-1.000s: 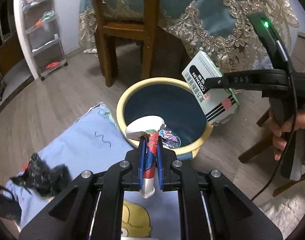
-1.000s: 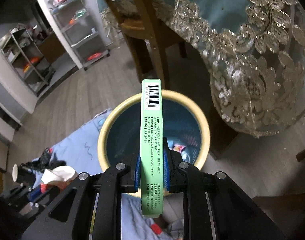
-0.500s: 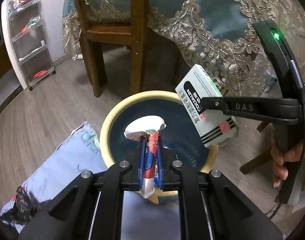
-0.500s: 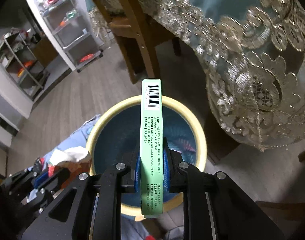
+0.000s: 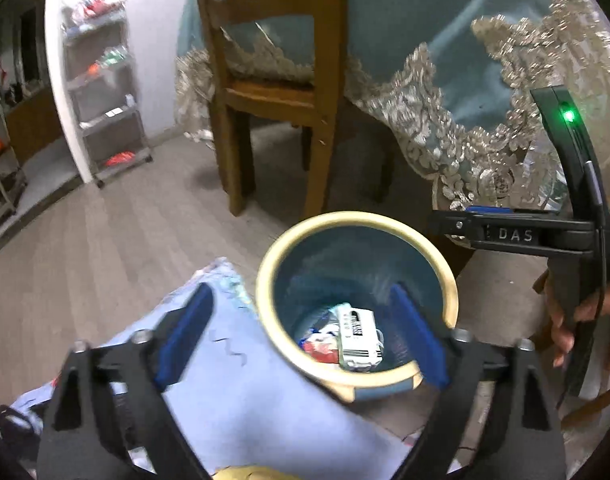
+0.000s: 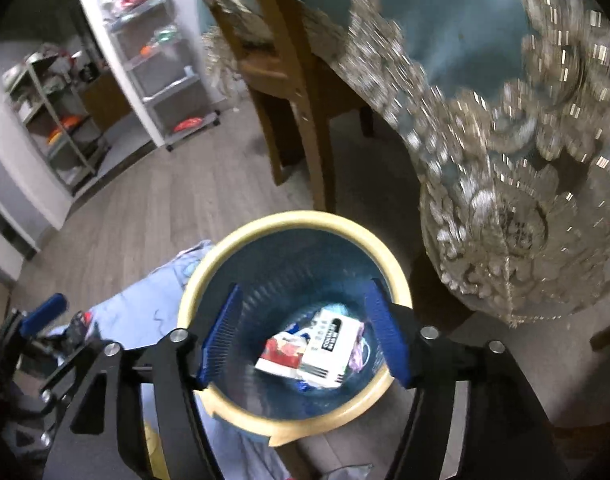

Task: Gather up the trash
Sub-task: 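Carry the wrapper and white-and-green medicine box over the bin and open both tools, then withdraw both tools from the bin back over the table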

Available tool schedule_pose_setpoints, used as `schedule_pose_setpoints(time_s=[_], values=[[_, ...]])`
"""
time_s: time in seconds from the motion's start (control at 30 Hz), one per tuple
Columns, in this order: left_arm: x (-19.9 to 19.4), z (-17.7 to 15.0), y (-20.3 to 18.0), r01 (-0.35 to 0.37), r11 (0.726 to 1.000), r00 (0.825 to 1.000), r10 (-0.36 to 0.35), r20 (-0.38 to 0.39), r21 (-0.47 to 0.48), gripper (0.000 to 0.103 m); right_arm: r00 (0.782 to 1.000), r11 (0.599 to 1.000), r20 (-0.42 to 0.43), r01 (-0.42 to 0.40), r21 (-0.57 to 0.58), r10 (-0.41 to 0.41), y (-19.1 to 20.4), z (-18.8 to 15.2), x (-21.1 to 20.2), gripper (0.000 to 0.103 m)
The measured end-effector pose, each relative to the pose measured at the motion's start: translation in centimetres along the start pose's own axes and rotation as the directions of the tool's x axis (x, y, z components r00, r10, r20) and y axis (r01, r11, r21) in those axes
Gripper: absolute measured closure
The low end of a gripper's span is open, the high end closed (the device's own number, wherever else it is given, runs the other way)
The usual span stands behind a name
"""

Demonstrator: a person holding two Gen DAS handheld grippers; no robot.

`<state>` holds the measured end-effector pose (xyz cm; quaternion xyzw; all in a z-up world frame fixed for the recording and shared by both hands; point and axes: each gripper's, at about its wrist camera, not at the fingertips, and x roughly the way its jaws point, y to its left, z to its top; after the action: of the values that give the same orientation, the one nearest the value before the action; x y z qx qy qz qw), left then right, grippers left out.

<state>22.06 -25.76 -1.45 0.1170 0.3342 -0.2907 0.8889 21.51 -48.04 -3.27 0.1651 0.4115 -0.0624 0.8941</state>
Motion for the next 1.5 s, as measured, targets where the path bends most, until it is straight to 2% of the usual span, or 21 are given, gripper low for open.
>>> schedule_pose_setpoints(time_s=[0.03, 0.07, 0.23, 0.33, 0.43, 0.63, 0.9, 1.17, 1.37, 1.43, 1.5], values=[[-0.9, -0.1, 0.2, -0.009, 1.000, 1.000, 0.009, 0.013, -0.002, 0.006, 1.000, 1.000, 0.019, -0.018, -0.015, 0.018, 0.4, -0.1, -0.9, 0.018], [-1.7, -0.2, 0.4, -0.019, 1.000, 1.000, 0.019, 0.020, -0.006, 0.006, 0.998, 0.999, 0.037, -0.041, -0.032, 0.042, 0.9, -0.2, -1.8, 0.016], [-7.6, -1.5, 2.2, -0.075, 0.995, 0.996, 0.078, 0.044, -0.059, 0.006, 0.988, 0.989, 0.120, -0.079, -0.126, 0.095, 3.8, -1.0, -6.5, 0.012], [-11.0, -2.5, 3.3, -0.106, 0.991, 0.992, 0.112, 0.060, -0.087, 0.006, 0.975, 0.977, 0.184, -0.087, -0.195, 0.124, 6.3, -2.2, -9.9, 0.010], [-14.3, -3.7, 4.3, -0.145, 0.984, 0.986, 0.153, 0.073, -0.102, 0.006, 0.961, 0.961, 0.213, -0.120, -0.247, 0.174, 8.7, -3.8, -12.3, 0.008], [-20.0, -6.9, 6.5, -0.204, 0.966, 0.972, 0.219, 0.080, -0.158, 0.006, 0.958, 0.940, 0.191, -0.147, -0.308, 0.213, 11.6, -8.1, -15.3, 0.007], [-25.0, -12.1, 8.5, -0.261, 0.944, 0.957, 0.280, 0.070, -0.203, 0.006, 0.960, 0.934, 0.135, -0.196, -0.300, 0.245, 13.4, -12.3, -16.6, 0.006], [-25.3, -17.7, 9.9, -0.296, 0.923, 0.951, 0.308, 0.011, -0.247, 0.006, 0.972, 0.943, 0.069, -0.200, -0.268, 0.226, 15.6, -15.7, -15.6, 0.006], [-24.5, -20.3, 11.8, -0.327, 0.908, 0.943, 0.330, -0.031, -0.263, 0.006, 0.981, 0.937, -0.051, -0.196, -0.289, 0.189, 18.3, -19.1, -12.3, 0.006], [-24.1, -20.9, 12.5, -0.328, 0.904, 0.943, 0.330, -0.041, -0.273, 0.006, 0.981, 0.922, -0.106, -0.187, -0.339, 0.160, 19.8, -20.3, -10.6, 0.006], [-23.4, -21.5, 13.1, -0.336, 0.902, 0.941, 0.333, -0.059, -0.270, 0.006, 0.984, 0.901, -0.125, -0.165, -0.402, 0.125, 21.0, -21.1, -9.6, 0.006]])
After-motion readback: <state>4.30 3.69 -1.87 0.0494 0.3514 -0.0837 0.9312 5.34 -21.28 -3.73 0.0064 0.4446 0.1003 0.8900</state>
